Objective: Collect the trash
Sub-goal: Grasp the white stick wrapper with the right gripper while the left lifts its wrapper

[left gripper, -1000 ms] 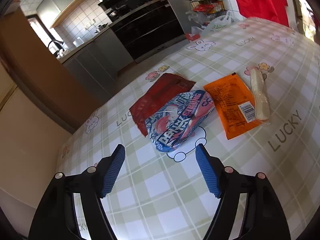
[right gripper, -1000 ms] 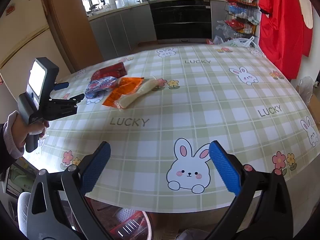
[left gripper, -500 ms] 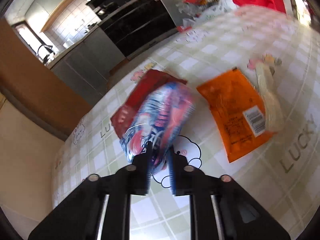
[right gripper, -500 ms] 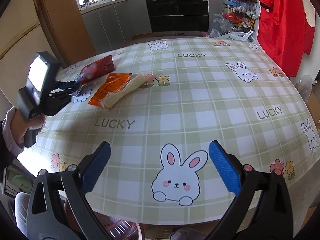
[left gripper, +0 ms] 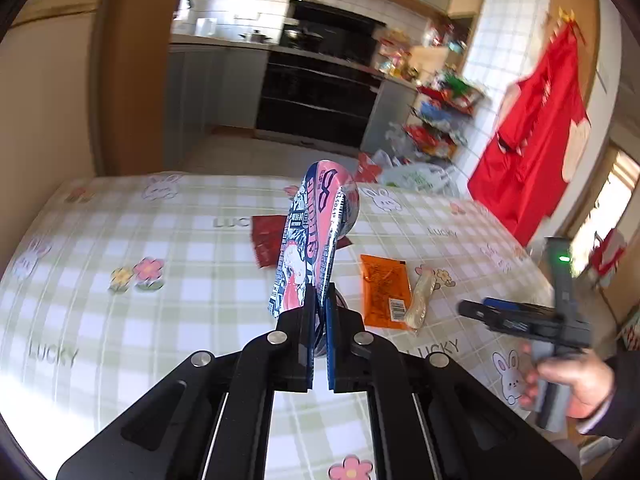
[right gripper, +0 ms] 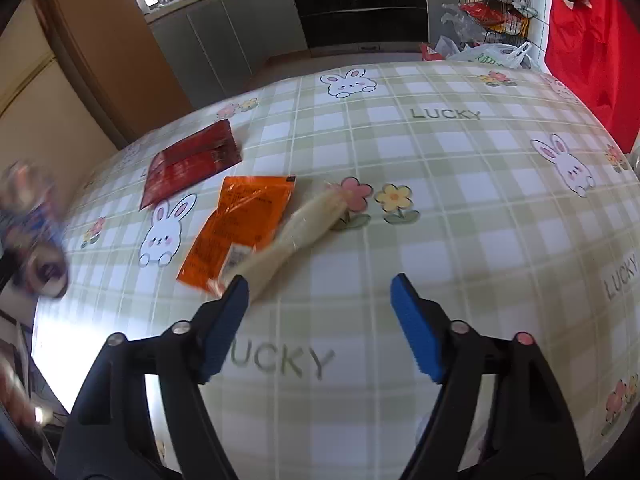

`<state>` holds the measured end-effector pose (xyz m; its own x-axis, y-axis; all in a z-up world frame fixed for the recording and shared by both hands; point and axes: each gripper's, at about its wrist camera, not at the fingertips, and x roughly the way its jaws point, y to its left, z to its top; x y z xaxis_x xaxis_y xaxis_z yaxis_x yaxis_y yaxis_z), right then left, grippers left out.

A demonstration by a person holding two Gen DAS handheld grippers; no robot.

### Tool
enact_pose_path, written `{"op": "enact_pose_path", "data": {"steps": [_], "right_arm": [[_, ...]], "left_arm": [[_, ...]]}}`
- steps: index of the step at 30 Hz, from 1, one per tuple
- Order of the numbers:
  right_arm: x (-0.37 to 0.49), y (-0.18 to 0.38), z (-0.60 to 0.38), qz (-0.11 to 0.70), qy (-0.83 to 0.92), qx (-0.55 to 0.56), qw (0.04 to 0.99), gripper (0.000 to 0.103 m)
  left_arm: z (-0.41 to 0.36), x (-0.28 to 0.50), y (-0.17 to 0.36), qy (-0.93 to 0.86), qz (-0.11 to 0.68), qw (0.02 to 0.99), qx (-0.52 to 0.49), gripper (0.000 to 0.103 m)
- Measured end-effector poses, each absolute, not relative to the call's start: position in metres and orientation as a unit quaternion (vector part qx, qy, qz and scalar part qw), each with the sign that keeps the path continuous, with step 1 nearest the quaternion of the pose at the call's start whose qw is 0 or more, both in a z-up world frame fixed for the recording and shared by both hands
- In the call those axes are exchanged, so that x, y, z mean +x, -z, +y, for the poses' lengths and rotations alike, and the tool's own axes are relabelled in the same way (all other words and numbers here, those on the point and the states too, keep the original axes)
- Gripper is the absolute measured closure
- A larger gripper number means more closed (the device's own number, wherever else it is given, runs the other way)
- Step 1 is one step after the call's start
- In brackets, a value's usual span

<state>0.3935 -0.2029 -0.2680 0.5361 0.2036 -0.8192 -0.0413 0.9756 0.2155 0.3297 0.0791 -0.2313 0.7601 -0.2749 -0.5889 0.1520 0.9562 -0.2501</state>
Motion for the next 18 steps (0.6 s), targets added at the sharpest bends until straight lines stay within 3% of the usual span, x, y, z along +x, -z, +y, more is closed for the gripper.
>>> {"op": "enact_pose_path", "data": {"steps": [7, 10, 14, 17, 18], "right_arm": [[0.435, 0.282, -0.181, 0.471, -0.042, 0.127, 0.872, 0.044], [0.443, 0.289, -0.172, 0.481, -0.008, 0.112, 0.869, 0.050], [0.440, 0.296, -0.164, 0.491, 0.016, 0.097, 0.865, 0.051], [0.436, 0.298, -0.154, 0.500, 0.027, 0.058, 0.863, 0.062], [0.433, 0.298, -0.151, 0.504, 0.023, 0.054, 0.862, 0.074]], "left_arm": [[0.118, 0.282, 0.239, 0.066, 0.325, 0.933, -0.138, 0.098], [0.123, 0.272, 0.244, 0.055, 0.329, 0.932, -0.145, 0.098], [0.125, 0.262, 0.247, 0.053, 0.328, 0.928, -0.168, 0.098], [0.124, 0.256, 0.248, 0.058, 0.328, 0.928, -0.169, 0.098], [0.122, 0.253, 0.247, 0.060, 0.329, 0.927, -0.168, 0.098]]}}
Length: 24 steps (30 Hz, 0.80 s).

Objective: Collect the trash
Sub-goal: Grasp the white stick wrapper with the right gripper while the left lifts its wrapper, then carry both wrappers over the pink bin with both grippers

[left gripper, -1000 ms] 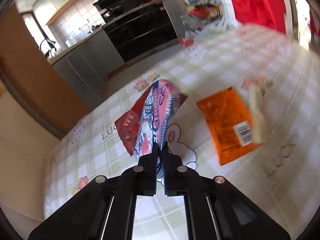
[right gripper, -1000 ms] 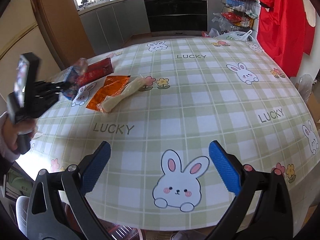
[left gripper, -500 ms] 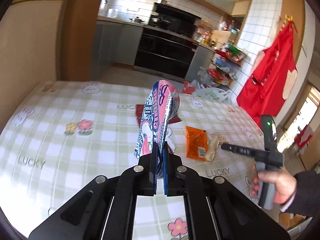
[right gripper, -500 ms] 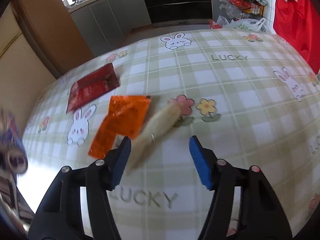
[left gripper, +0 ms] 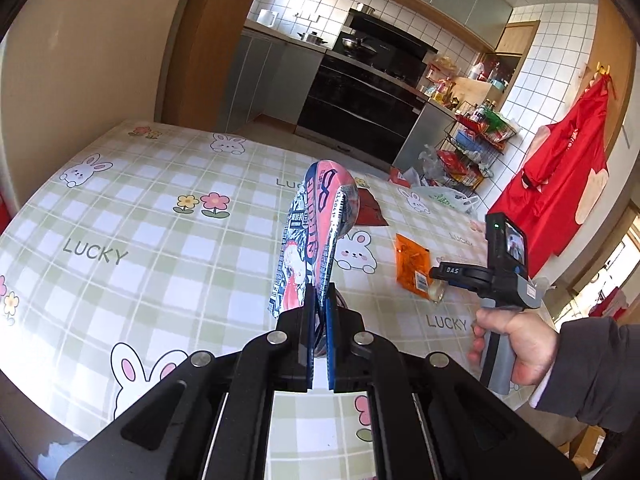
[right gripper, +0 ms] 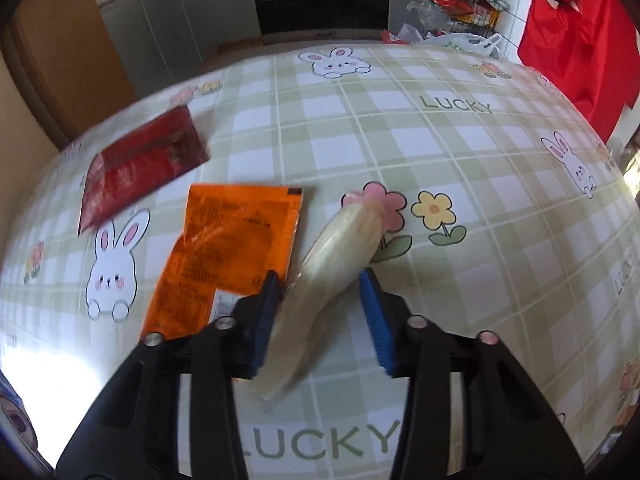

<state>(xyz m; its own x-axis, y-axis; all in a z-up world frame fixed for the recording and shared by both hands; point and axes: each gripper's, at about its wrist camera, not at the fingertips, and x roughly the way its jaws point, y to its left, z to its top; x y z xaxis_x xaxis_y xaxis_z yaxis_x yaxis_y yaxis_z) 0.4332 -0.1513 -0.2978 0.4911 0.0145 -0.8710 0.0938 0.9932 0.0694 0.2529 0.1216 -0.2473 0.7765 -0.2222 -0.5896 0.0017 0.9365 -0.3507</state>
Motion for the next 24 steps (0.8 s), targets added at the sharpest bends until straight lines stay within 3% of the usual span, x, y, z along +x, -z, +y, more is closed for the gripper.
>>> {"op": "enact_pose_path", "data": {"steps": [1, 6, 24], "right_arm": [[0.430, 0.297, -0.150, 0.508, 0.013, 0.057, 0.859, 0.081], [0.407, 0.286, -0.153, 0.503, -0.013, 0.064, 0.862, 0.085], [0.249, 0.184, -0.179, 0.422, -0.138, 0.076, 0.893, 0.085]], "left_arm": [[0.122, 0.250, 0.247, 0.063, 0.329, 0.927, -0.167, 0.098], [0.115, 0.236, 0.239, 0.070, 0.327, 0.928, -0.162, 0.098], [0.063, 0.146, 0.177, 0.113, 0.308, 0.936, -0.125, 0.098]]}}
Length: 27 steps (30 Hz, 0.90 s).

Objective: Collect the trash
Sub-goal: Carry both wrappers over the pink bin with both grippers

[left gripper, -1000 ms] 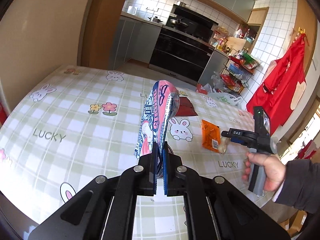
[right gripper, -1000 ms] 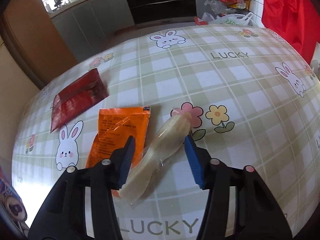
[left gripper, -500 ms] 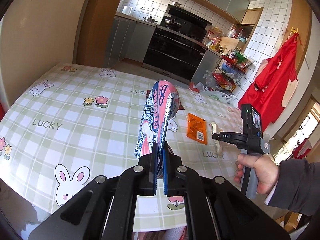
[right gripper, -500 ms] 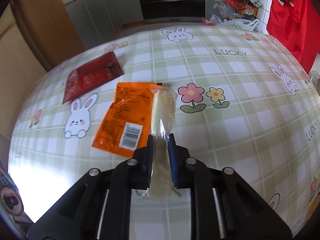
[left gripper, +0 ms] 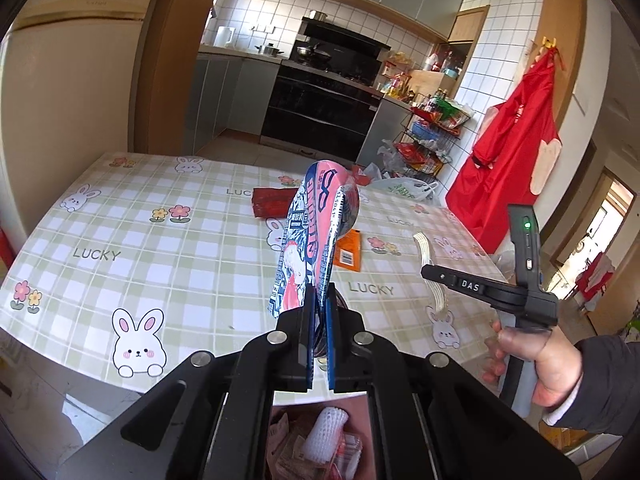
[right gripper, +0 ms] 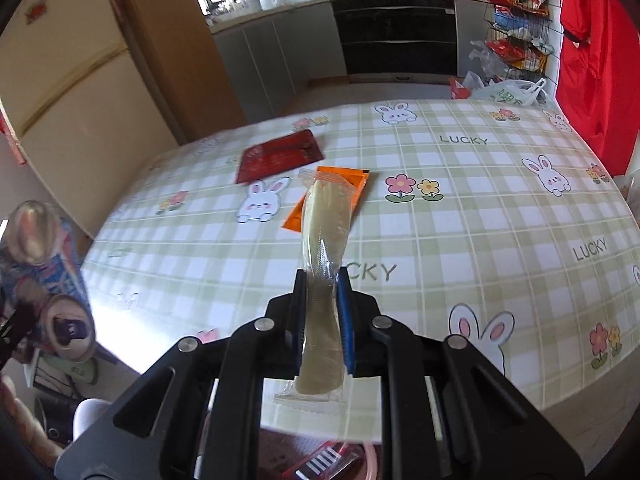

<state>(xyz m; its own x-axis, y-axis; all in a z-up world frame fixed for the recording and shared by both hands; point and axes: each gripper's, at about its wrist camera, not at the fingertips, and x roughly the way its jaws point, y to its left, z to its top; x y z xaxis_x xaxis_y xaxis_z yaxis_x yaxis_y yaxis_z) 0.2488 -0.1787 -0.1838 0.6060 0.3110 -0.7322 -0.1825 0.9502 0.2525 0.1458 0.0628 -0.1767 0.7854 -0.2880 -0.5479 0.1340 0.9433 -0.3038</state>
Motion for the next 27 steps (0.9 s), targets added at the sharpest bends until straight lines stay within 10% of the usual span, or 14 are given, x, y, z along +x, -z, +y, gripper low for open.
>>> {"op": "enact_pose_path", "data": {"steps": [14, 27], "right_arm": [[0.066, 0.108, -0.206, 0.301, -0.209, 0.141, 0.920, 0.085], [0.026, 0.148, -0.196, 0.329, -0.216, 0.104, 0.914, 0.085]], "left_arm": [[0.041, 0.051, 0.133, 0.135, 0.279, 0.945, -0.105, 0.098], [0.055, 0.023, 0.154, 0.089, 0.285, 0.948, -0.111, 0.098]]}}
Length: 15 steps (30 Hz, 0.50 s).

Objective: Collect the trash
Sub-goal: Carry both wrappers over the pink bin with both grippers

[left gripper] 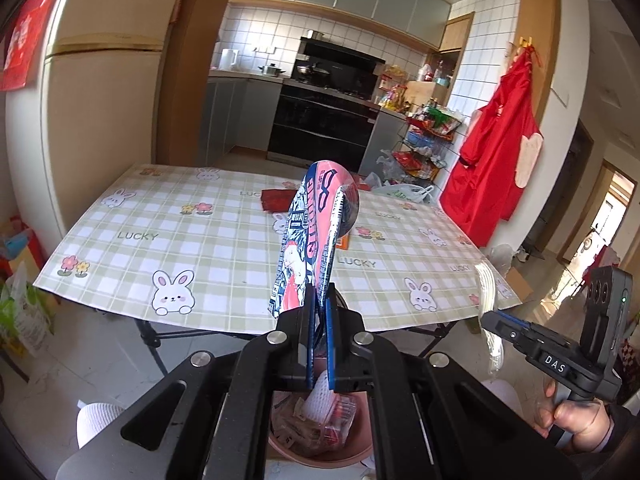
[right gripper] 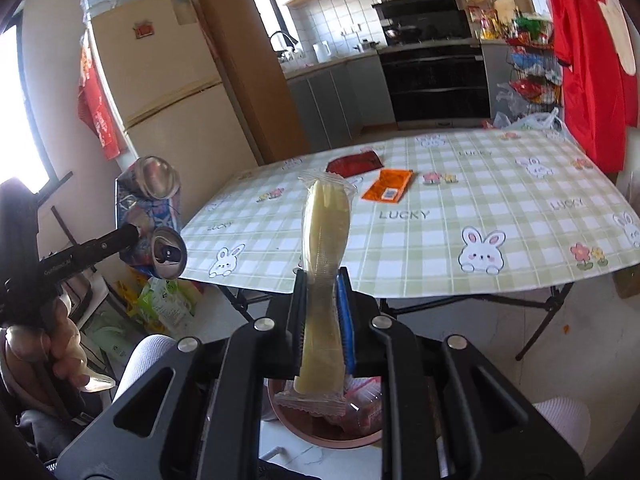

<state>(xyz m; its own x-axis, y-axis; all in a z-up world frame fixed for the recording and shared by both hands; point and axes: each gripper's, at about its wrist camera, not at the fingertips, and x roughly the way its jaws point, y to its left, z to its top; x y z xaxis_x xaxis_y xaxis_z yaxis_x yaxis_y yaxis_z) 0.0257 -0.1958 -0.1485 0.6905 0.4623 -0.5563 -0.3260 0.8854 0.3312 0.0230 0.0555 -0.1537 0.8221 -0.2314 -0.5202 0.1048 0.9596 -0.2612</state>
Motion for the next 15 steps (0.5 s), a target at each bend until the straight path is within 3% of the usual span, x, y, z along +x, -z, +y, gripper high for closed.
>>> {"op": "enact_pose_path", "data": {"steps": [12, 15], "right_arm": [[0.059, 0.172, -0.153, 0.362, -0.270, 0.069, 0.890, 0.085], [0.067, 0.171, -0.144, 0.358, -0.271, 0.069, 0.891, 0.072]], "left_arm": [[0.057, 0.053, 0.183, 0.081, 0.322, 0.937, -0.111, 0.098], [0.059, 0.055, 0.187, 0.078, 0.326, 0.935, -0.113, 0.098]]}}
